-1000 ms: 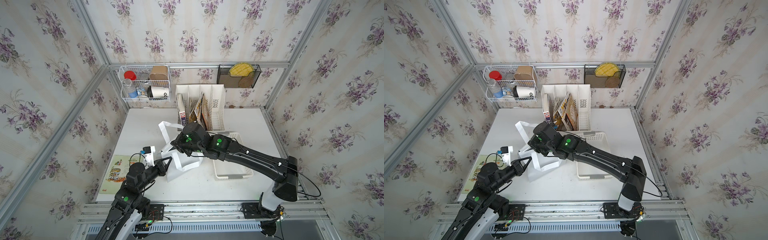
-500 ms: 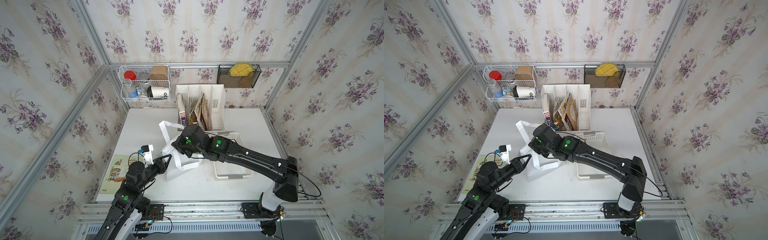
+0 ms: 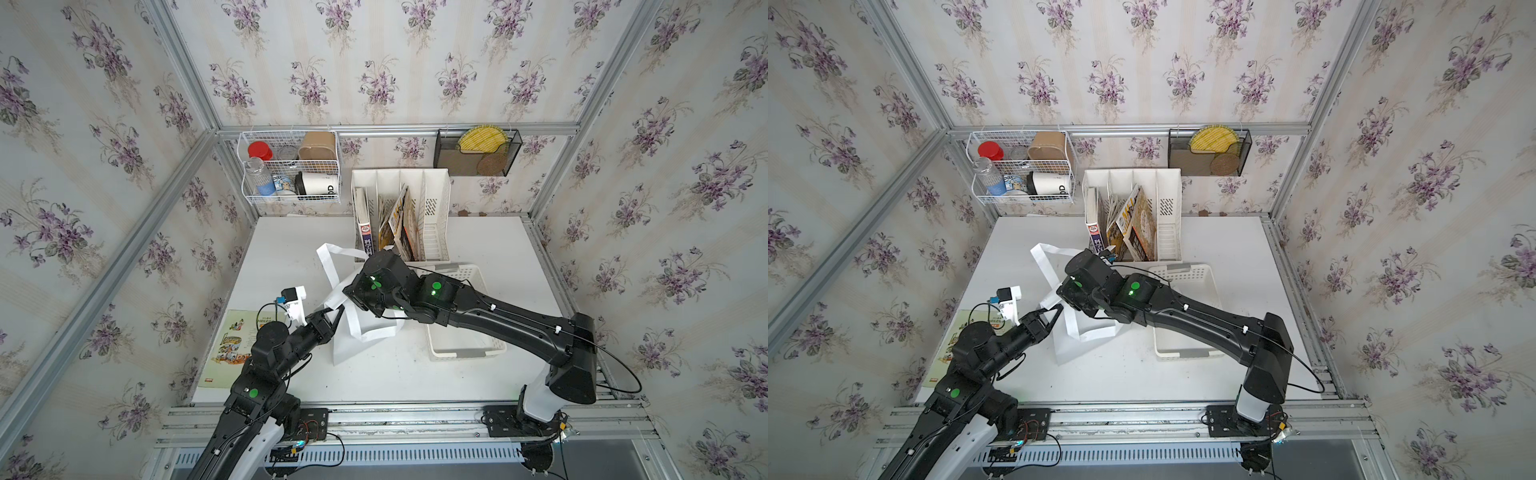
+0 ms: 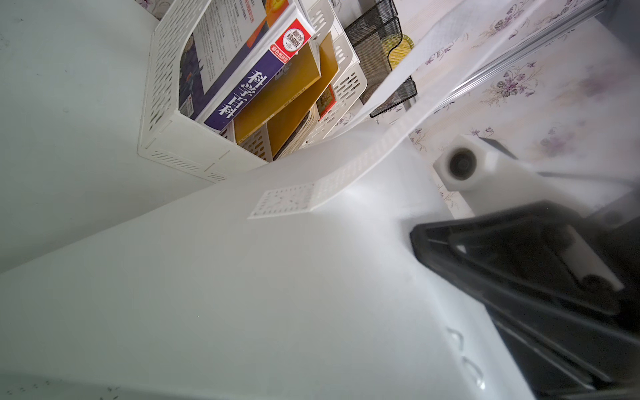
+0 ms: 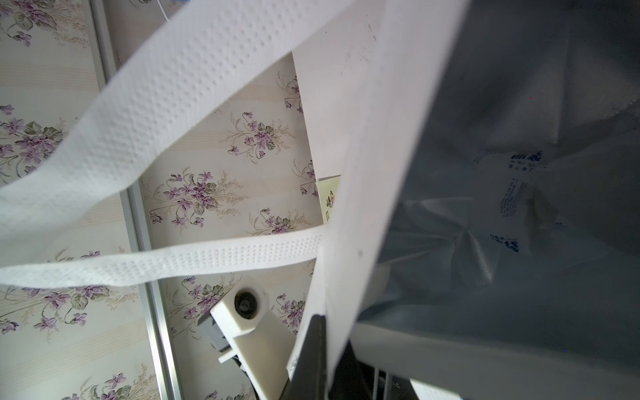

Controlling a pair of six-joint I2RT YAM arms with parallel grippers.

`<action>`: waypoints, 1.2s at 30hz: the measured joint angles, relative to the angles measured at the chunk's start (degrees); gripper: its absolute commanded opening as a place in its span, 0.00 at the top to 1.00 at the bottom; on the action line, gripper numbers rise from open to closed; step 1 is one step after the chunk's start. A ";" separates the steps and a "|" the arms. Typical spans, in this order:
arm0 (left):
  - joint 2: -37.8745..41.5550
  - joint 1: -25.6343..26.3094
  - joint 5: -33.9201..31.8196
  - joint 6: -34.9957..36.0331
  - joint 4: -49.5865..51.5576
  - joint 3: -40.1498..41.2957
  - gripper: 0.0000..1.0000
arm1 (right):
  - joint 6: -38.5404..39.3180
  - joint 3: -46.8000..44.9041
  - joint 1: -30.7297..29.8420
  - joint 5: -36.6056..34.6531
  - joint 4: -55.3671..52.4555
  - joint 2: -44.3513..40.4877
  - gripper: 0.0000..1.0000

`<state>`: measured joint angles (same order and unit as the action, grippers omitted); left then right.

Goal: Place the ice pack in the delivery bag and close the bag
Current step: Seal the adhesive seal in the delivery bag.

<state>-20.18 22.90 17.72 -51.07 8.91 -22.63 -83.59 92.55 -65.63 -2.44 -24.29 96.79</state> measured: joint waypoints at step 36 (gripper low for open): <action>-0.90 -0.02 -1.14 -3.67 3.13 -1.33 0.81 | 1.44 -6.34 -0.94 -4.11 9.97 3.43 1.00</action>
<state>-21.08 22.87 16.58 -54.74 12.03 -23.97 -82.15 86.21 -66.57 -6.55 -14.33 100.22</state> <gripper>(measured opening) 0.194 0.073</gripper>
